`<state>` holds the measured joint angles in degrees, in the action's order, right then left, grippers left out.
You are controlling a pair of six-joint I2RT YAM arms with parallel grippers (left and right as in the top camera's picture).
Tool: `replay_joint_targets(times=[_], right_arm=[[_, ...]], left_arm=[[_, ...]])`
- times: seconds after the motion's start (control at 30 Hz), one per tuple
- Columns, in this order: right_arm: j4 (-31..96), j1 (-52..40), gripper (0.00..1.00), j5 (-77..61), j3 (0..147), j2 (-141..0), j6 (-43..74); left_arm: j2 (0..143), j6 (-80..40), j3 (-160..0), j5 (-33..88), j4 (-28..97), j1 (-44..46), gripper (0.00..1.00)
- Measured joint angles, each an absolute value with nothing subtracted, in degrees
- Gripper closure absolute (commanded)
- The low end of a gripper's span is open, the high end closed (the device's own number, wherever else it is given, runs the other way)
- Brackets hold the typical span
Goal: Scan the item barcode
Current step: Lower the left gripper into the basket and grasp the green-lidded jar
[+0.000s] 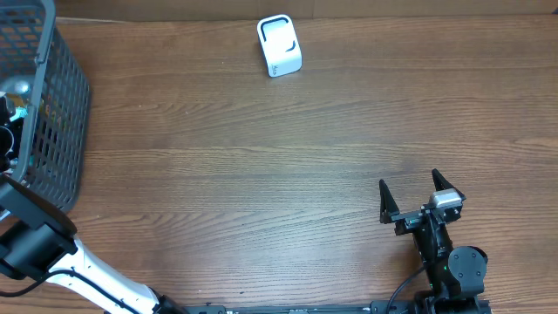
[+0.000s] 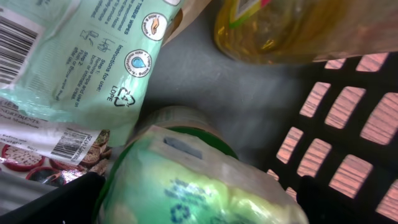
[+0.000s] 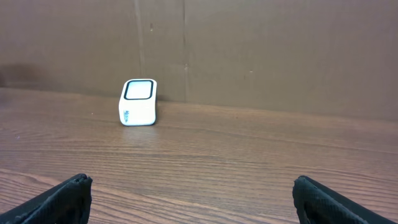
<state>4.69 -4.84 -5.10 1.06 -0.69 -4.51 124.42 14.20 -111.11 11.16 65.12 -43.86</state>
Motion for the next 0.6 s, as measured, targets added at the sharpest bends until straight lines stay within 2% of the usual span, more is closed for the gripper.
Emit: replay_joint_targets(times=[0.5, 0.6], right_arm=[[4.67, -4.84, 0.0, -5.08, 1.06, -0.67, -4.54], [4.69, -4.84, 0.0, -5.13, 1.06, -0.67, -4.51]], left_arm=[[127.42, 14.37, -111.11, 8.54, 65.12, -43.86, 0.02], [127.59, 14.37, -111.11, 7.92, 65.14, -43.86, 0.04]])
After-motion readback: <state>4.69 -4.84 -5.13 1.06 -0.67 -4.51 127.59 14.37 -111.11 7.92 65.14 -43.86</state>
